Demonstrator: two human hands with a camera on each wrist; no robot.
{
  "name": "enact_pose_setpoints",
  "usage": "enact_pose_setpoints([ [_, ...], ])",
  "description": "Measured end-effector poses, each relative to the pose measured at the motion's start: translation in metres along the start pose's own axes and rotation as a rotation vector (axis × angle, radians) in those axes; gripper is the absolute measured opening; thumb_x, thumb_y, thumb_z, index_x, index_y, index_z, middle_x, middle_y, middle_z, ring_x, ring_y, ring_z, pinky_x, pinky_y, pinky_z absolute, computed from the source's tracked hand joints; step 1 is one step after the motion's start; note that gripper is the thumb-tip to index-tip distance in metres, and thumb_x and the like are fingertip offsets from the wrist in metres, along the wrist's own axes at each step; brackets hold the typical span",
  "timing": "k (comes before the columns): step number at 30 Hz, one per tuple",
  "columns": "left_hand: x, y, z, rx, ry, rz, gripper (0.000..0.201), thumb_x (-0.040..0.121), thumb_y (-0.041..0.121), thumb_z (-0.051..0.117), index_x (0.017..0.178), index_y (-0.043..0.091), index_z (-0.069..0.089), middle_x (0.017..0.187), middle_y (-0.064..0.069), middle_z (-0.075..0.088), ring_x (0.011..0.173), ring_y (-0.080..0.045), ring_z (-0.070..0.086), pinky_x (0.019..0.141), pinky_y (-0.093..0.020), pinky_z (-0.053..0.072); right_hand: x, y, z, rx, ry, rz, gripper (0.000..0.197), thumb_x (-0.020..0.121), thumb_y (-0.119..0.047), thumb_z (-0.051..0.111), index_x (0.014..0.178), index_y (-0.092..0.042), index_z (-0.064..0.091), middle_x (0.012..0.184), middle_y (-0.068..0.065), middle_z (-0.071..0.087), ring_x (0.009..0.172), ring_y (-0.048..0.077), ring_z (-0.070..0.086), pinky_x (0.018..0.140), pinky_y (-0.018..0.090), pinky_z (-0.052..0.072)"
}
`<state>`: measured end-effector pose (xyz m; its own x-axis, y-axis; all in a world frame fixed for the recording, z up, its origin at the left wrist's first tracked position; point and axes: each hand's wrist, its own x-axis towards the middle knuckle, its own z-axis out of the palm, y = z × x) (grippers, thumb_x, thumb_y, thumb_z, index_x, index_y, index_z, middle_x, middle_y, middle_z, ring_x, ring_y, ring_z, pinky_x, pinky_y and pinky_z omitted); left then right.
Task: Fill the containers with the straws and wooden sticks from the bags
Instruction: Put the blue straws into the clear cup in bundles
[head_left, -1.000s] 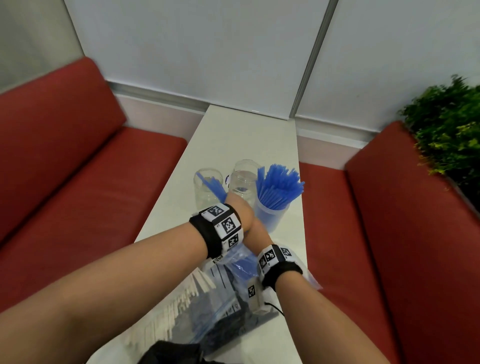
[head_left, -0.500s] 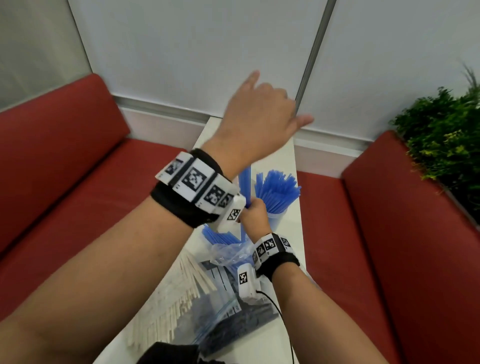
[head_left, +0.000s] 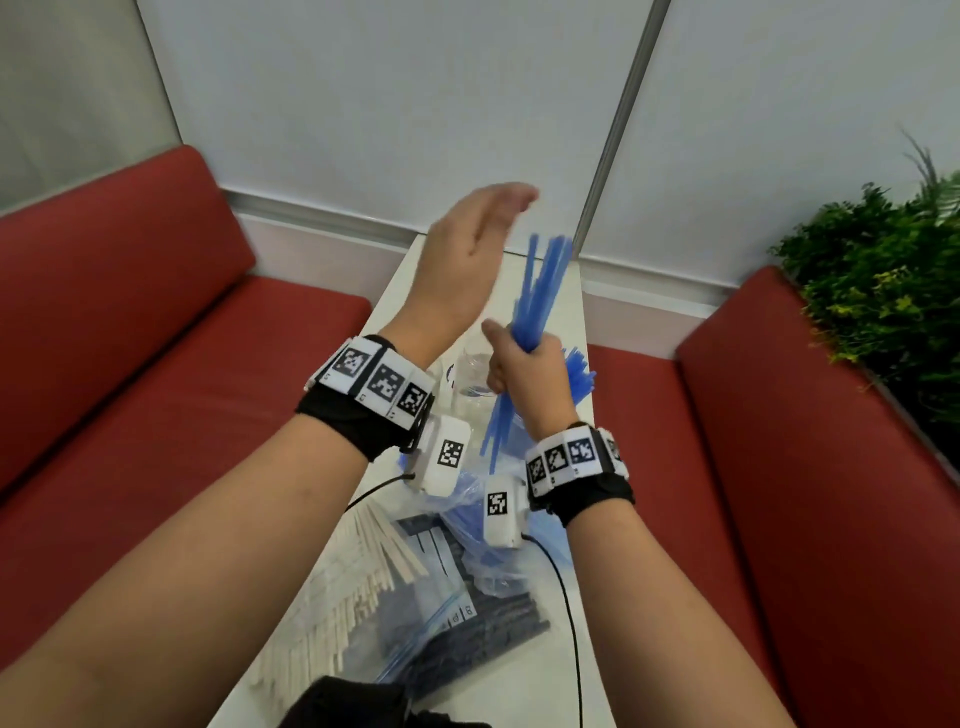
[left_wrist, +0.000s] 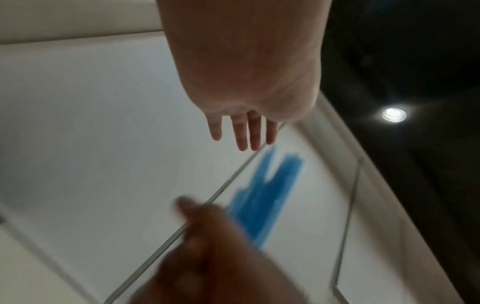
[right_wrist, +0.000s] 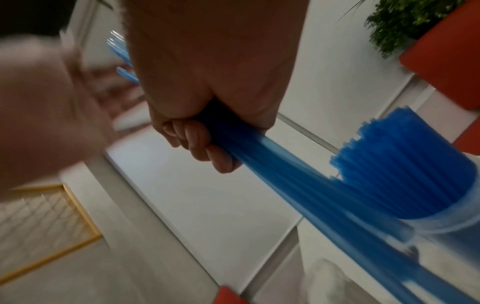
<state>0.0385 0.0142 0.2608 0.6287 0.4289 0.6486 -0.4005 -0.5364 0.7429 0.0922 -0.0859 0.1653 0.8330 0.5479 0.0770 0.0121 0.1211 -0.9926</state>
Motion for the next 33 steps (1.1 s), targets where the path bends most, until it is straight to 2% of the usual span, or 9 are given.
enact_pose_setpoints([
  [2, -0.014, -0.024, -0.003, 0.011, 0.034, -0.3, 0.047, 0.105, 0.042, 0.034, 0.11, 0.013, 0.07, 0.106, 0.005, 0.072, 0.104, -0.007, 0.065, 0.095, -0.028, 0.047, 0.004, -0.024, -0.005, 0.061, 0.023, -0.065, 0.038, 0.092, -0.026, 0.072, 0.061, -0.024, 0.049, 0.049, -0.006, 0.037, 0.043, 0.014, 0.034, 0.046, 0.028, 0.033],
  [5, -0.046, -0.07, -0.002, -0.054, -0.242, -0.803, 0.06, 0.102, 0.055, 0.027, 0.109, 0.011, 0.068, 0.11, -0.007, 0.071, 0.103, -0.023, 0.065, 0.088, -0.036, 0.047, 0.009, -0.061, -0.005, 0.122, 0.035, -0.184, 0.038, 0.089, -0.032, 0.076, 0.056, -0.029, 0.056, 0.051, -0.003, 0.039, 0.044, 0.015, 0.037, 0.046, 0.028, 0.036],
  [10, -0.094, -0.116, 0.012, -0.929, -0.355, -1.417, 0.075, 0.099, 0.06, 0.027, 0.132, -0.003, 0.051, 0.129, -0.026, 0.058, 0.116, -0.04, 0.06, 0.095, -0.052, 0.049, 0.012, -0.083, 0.003, 0.126, 0.059, -0.255, 0.037, 0.088, -0.034, 0.077, 0.058, -0.031, 0.055, 0.053, -0.002, 0.043, 0.048, 0.016, 0.041, 0.051, 0.03, 0.039],
  [14, -0.094, -0.114, 0.021, -1.43, -0.228, -1.478, 0.062, 0.105, 0.039, 0.033, 0.142, -0.01, 0.036, 0.139, -0.033, 0.047, 0.124, -0.046, 0.051, 0.103, -0.054, 0.043, 0.002, -0.064, 0.011, 0.001, 0.043, -0.222, 0.032, 0.091, -0.028, 0.075, 0.069, -0.018, 0.055, 0.055, 0.001, 0.051, 0.053, 0.017, 0.048, 0.058, 0.032, 0.045],
  [18, -0.093, -0.113, 0.023, -1.433, -0.179, -1.462, 0.05, 0.105, 0.022, 0.035, 0.146, -0.005, 0.034, 0.15, -0.021, 0.038, 0.137, -0.033, 0.041, 0.116, -0.042, 0.031, -0.005, -0.051, 0.012, -0.026, -0.034, -0.205, 0.025, 0.091, -0.019, 0.073, 0.077, -0.008, 0.056, 0.063, 0.014, 0.052, 0.06, 0.021, 0.051, 0.064, 0.03, 0.048],
  [21, -0.094, -0.112, 0.024, -1.25, -0.156, -1.477, 0.035, 0.095, 0.016, 0.05, 0.125, -0.004, 0.055, 0.121, -0.016, 0.061, 0.098, -0.026, 0.066, 0.075, -0.031, 0.061, -0.003, -0.049, 0.011, 0.01, -0.05, -0.186, 0.026, 0.091, -0.017, 0.073, 0.076, -0.01, 0.053, 0.058, 0.007, 0.048, 0.055, 0.019, 0.048, 0.058, 0.028, 0.046],
  [24, -0.096, -0.113, 0.026, -1.157, -0.245, -1.544, 0.01, 0.081, 0.014, 0.061, 0.084, 0.004, 0.061, 0.073, -0.009, 0.06, 0.046, -0.01, 0.055, 0.033, -0.014, 0.042, -0.001, -0.04, 0.009, 0.026, -0.062, -0.132, 0.035, 0.092, -0.02, 0.073, 0.067, -0.015, 0.049, 0.055, 0.003, 0.044, 0.053, 0.018, 0.043, 0.057, 0.03, 0.043],
  [27, -0.097, -0.123, 0.025, -1.081, -0.238, -1.561, 0.018, 0.094, 0.021, 0.057, 0.081, 0.009, 0.055, 0.063, -0.006, 0.053, 0.035, -0.005, 0.04, 0.025, -0.012, 0.022, 0.002, -0.036, -0.001, -0.068, -0.158, -0.093, 0.039, 0.093, -0.019, 0.07, 0.059, -0.02, 0.052, 0.059, 0.004, 0.052, 0.06, 0.019, 0.05, 0.065, 0.032, 0.046],
  [33, -0.101, -0.146, 0.015, -1.085, -0.191, -1.65, 0.022, 0.096, 0.029, 0.056, 0.088, 0.009, 0.055, 0.065, -0.007, 0.053, 0.033, -0.004, 0.035, 0.024, -0.012, 0.018, 0.021, -0.052, -0.032, -0.44, -0.312, 0.012, 0.021, 0.092, -0.025, 0.068, 0.074, -0.014, 0.065, 0.077, 0.002, 0.068, 0.078, 0.014, 0.063, 0.078, 0.036, 0.055],
])
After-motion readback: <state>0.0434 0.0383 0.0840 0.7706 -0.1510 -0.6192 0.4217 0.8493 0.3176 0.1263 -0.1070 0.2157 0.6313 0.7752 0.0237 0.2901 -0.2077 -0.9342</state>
